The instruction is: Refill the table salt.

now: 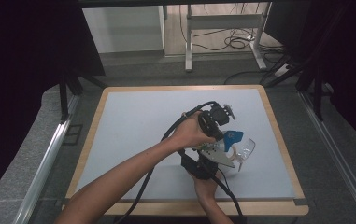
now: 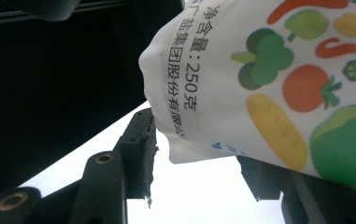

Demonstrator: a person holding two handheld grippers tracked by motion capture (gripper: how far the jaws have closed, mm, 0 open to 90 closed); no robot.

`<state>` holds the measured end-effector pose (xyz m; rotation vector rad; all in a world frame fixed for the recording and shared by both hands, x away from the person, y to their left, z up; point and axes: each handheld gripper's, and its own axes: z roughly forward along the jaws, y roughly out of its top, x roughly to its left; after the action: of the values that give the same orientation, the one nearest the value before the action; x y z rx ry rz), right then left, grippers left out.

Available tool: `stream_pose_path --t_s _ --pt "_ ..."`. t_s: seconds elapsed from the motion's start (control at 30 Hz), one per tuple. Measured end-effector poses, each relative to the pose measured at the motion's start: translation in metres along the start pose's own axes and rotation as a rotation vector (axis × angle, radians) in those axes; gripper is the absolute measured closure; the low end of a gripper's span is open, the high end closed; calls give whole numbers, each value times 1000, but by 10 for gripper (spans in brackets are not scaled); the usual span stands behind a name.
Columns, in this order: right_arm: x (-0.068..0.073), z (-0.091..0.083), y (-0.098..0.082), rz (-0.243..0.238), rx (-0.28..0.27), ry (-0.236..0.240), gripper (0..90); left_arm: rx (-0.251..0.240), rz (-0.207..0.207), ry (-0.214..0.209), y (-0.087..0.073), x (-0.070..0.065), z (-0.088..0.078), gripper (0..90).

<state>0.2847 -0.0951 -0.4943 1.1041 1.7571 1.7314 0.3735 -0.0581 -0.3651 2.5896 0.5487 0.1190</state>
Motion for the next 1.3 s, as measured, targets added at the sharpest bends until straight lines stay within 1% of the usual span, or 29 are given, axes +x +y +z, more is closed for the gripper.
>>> stream_pose_path --t_s 0.4,1.3 --pt "-1 1 0 -1 2 0 510 0 1 2 0 0 -1 900" --pt "0 1 3 6 -16 4 513 4 3 9 1 -1 -2 900"
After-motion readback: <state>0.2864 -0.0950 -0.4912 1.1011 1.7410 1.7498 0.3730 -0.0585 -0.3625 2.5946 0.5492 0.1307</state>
